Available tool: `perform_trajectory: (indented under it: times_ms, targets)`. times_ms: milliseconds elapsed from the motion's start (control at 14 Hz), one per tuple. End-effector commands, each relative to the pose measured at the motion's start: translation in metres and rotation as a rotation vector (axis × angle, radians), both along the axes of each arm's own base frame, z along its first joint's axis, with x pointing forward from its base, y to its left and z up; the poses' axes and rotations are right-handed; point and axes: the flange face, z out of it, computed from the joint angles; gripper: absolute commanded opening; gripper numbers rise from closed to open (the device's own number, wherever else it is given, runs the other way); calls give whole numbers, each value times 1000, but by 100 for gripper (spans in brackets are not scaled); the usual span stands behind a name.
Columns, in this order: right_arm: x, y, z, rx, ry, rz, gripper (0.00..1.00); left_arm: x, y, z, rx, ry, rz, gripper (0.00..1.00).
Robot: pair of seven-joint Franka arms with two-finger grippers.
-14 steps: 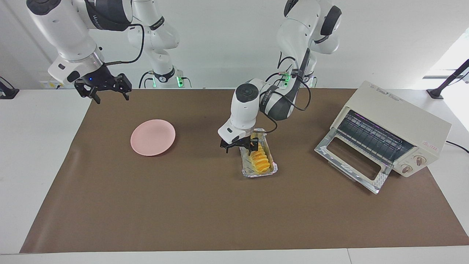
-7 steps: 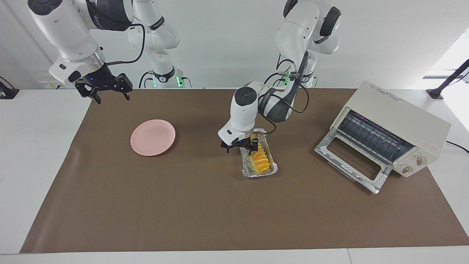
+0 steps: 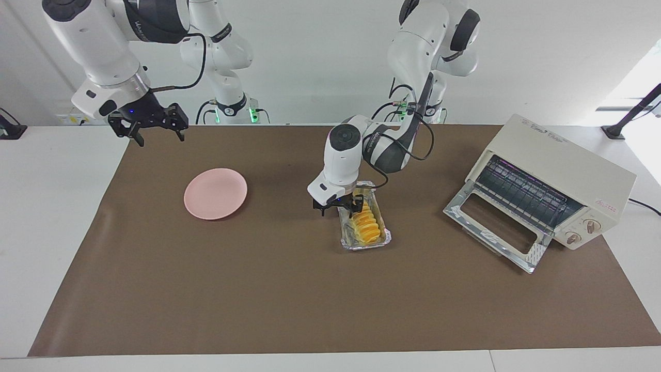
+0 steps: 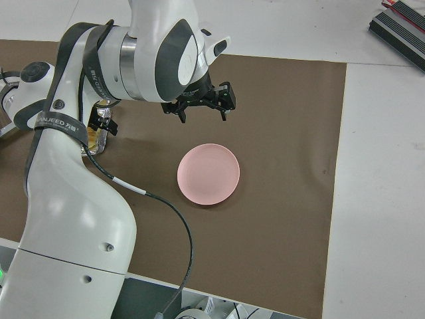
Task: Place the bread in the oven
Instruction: 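Carry the foil tray with the left gripper into the open oven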
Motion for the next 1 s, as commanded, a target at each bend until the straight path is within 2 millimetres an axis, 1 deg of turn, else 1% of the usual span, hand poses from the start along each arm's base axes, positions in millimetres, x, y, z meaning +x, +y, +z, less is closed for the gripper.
perform_trajectory:
  times_ms: [0, 143, 214, 286, 429, 500, 571, 643, 786, 857, 929]
  targets:
    - [-5, -3, 1, -5, 6, 10, 100, -4, 5, 0, 18, -15, 19, 0]
    - [-5, -3, 1, -5, 6, 10, 100, -1, 9, 1, 22, -9, 61, 0]
    - [-5, -3, 1, -5, 6, 10, 100, 6, 12, 8, 13, -11, 96, 0]
    - [-5, -3, 1, -5, 6, 10, 100, 17, 14, 22, 14, -17, 115, 0]
    - [-5, -3, 1, -5, 6, 10, 100, 40, 28, 47, 44, -15, 178, 0]
    - [-5, -3, 1, -5, 6, 10, 100, 55, 50, 60, 60, -26, 226, 0]
    - [-5, -3, 1, -5, 6, 10, 100, 69, 78, 67, 90, -28, 271, 0]
    - [-5, -3, 1, -5, 6, 10, 100, 81, 105, 90, 97, -48, 318, 0]
    - [-5, -3, 1, -5, 6, 10, 100, 109, 166, 119, 112, -60, 426, 0]
    - [-5, -3, 1, -5, 6, 10, 100, 124, 202, 136, 135, -69, 485, 0]
    - [-5, -3, 1, -5, 6, 10, 100, 138, 238, 144, 153, -81, 542, 0]
